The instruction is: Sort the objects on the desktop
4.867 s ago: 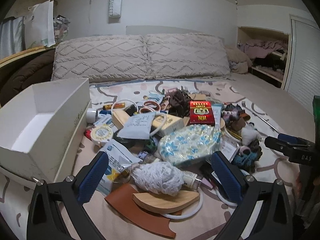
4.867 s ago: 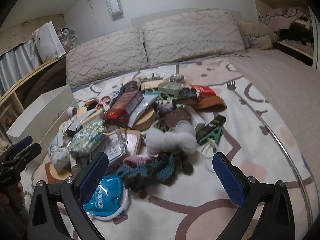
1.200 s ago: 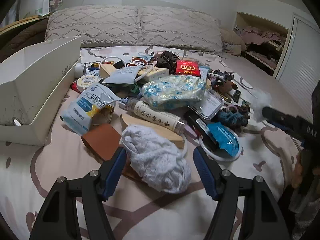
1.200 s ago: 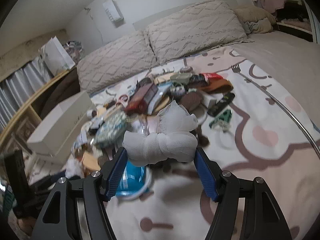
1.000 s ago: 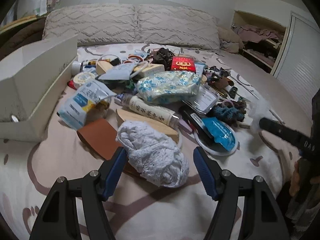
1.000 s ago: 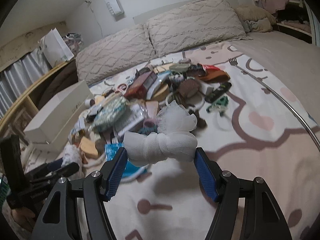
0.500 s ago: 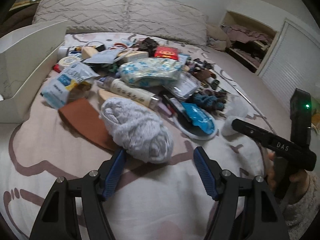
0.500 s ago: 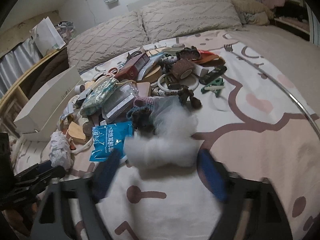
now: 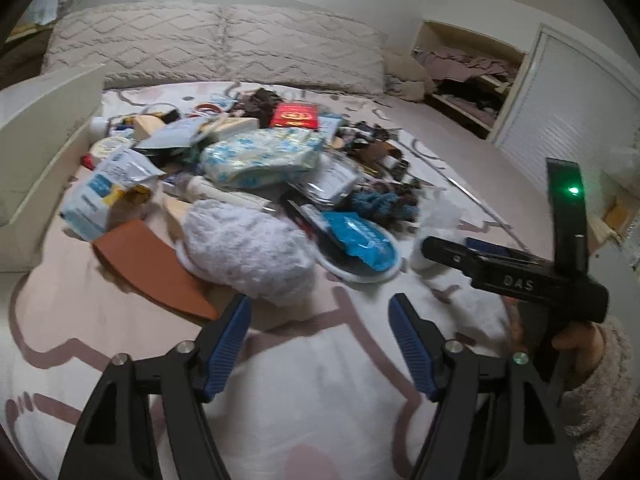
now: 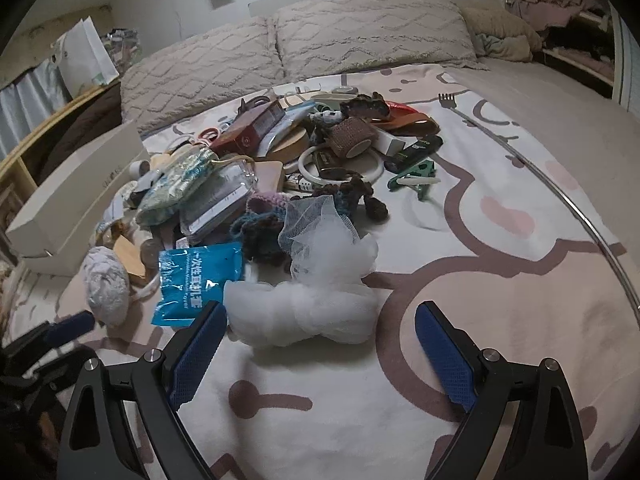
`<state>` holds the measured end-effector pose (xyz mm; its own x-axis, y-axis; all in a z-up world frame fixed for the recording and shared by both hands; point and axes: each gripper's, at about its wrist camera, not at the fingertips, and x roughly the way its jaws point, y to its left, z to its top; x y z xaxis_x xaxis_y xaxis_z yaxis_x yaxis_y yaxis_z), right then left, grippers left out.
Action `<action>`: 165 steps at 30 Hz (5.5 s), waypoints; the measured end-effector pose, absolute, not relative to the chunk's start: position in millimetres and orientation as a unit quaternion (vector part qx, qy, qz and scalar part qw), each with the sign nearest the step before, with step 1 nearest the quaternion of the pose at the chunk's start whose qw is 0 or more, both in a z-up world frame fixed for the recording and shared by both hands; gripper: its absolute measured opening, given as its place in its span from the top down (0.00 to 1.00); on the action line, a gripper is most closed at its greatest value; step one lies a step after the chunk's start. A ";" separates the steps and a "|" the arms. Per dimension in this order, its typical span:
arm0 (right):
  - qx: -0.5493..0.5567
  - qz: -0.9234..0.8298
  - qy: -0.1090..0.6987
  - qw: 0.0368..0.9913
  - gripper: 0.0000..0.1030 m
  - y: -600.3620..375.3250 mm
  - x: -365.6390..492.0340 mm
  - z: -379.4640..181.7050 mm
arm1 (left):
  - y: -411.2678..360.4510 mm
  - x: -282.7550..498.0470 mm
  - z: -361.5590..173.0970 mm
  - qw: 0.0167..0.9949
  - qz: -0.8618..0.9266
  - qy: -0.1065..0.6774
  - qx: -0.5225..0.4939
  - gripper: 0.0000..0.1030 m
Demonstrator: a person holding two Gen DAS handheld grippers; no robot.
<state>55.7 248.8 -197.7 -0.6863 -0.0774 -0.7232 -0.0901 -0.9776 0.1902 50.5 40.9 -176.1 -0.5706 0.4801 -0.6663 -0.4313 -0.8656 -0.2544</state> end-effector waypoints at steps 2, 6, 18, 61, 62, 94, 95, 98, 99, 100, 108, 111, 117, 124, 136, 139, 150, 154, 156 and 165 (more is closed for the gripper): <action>-0.397 0.913 0.093 0.005 0.08 245.7 54.8 -198.0 | 37.7 49.6 -175.0 0.239 0.895 -0.026 -0.377 0.03; -0.393 0.917 0.072 0.004 0.21 241.1 55.4 -197.9 | 34.2 39.9 -168.4 0.229 0.899 -0.002 -0.373 0.01; -0.383 0.920 0.073 -0.027 0.29 237.2 58.4 -193.8 | 43.0 8.7 -149.8 0.268 0.881 0.145 -0.361 0.01; -0.354 0.932 0.072 -0.032 0.29 233.3 63.9 -185.5 | 38.6 -14.5 -183.2 0.324 0.842 0.119 -0.414 0.22; -0.354 0.932 0.072 -0.033 0.29 233.3 63.9 -185.5 | 39.1 -13.5 -182.6 0.323 0.844 0.119 -0.412 0.22; -0.320 0.942 0.089 -0.045 0.29 234.8 74.6 -171.5 | 35.5 4.6 -158.8 0.295 0.874 0.068 -0.380 0.22; -0.318 0.943 0.088 -0.047 0.29 233.9 75.0 -170.7 | 34.7 4.8 -158.4 0.293 0.875 0.065 -0.379 0.22; -0.312 0.945 0.084 -0.049 0.29 231.6 75.7 -168.0 | 30.7 5.3 -155.2 0.289 0.879 0.059 -0.375 0.22; -0.310 0.946 0.084 -0.049 0.29 231.4 75.8 -166.8 | 28.9 5.3 -153.5 0.287 0.881 0.055 -0.372 0.22; -0.308 0.946 0.087 -0.050 0.29 231.9 76.2 -165.7 | 27.5 5.2 -152.2 0.284 0.883 0.053 -0.370 0.22; -0.284 0.950 0.115 -0.059 0.29 236.7 77.9 -151.5 | 19.5 5.0 -141.6 0.264 0.898 0.051 -0.349 0.22; -0.276 0.955 0.098 -0.048 0.29 233.3 77.0 -145.6 | 17.7 3.2 -138.1 0.261 0.900 0.047 -0.345 0.22; -0.275 0.955 0.105 -0.037 0.29 239.5 73.0 -130.9 | 17.8 -0.4 -128.0 0.254 0.907 0.050 -0.333 0.22; -0.275 0.955 0.108 -0.013 0.29 249.5 62.1 -115.0 | 24.2 -4.7 -107.4 0.242 0.919 0.065 -0.305 0.22; -0.243 0.966 0.084 0.001 0.29 255.2 45.5 -76.6 | 39.0 -19.2 -57.8 0.224 0.935 0.068 -0.266 0.22; -0.238 0.968 0.081 0.005 0.29 257.1 40.1 -70.9 | 40.6 -24.9 -48.1 0.220 0.938 0.063 -0.259 0.22; -0.230 0.969 0.095 0.007 0.29 263.3 20.4 -60.5 | 55.9 -46.9 -23.4 0.211 0.945 0.047 -0.245 0.22; -0.229 0.969 0.089 0.006 0.29 260.0 13.6 -56.8 | 57.7 -53.8 -18.3 0.210 0.947 0.043 -0.241 0.22; -0.228 0.970 0.085 0.004 0.29 257.3 10.2 -55.1 | 56.7 -57.7 -17.6 0.208 0.947 0.039 -0.243 0.22; -0.239 0.968 0.074 -0.013 0.29 234.9 -11.2 -52.4 | 37.4 -69.9 -21.0 0.187 0.949 0.032 -0.250 0.22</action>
